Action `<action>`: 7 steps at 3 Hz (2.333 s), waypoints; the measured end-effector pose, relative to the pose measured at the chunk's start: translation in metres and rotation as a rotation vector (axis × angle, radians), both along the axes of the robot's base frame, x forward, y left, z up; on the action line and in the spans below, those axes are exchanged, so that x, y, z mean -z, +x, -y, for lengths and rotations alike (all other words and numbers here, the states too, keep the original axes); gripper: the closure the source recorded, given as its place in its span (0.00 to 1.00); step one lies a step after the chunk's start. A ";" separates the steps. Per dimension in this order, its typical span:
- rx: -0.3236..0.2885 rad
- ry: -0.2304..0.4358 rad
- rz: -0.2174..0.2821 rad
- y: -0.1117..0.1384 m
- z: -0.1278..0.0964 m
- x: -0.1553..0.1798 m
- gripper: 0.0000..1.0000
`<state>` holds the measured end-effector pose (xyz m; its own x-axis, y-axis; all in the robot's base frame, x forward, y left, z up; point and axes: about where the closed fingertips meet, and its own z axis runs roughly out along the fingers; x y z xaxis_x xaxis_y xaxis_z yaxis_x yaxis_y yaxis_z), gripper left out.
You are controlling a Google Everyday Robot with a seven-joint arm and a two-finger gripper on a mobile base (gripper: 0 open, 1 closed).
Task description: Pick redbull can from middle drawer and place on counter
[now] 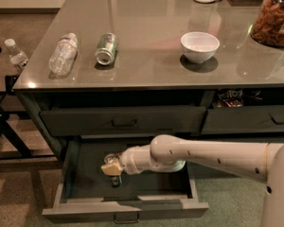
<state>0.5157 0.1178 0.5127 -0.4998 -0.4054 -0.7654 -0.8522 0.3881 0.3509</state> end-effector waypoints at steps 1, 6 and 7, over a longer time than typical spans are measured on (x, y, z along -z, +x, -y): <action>0.037 -0.012 0.030 0.008 0.006 -0.043 1.00; 0.127 -0.027 0.177 0.016 0.033 -0.139 1.00; 0.155 -0.041 0.231 0.011 0.044 -0.165 1.00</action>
Offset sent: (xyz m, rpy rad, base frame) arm 0.0069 -0.0050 0.0393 -0.0113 -0.0256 -0.0324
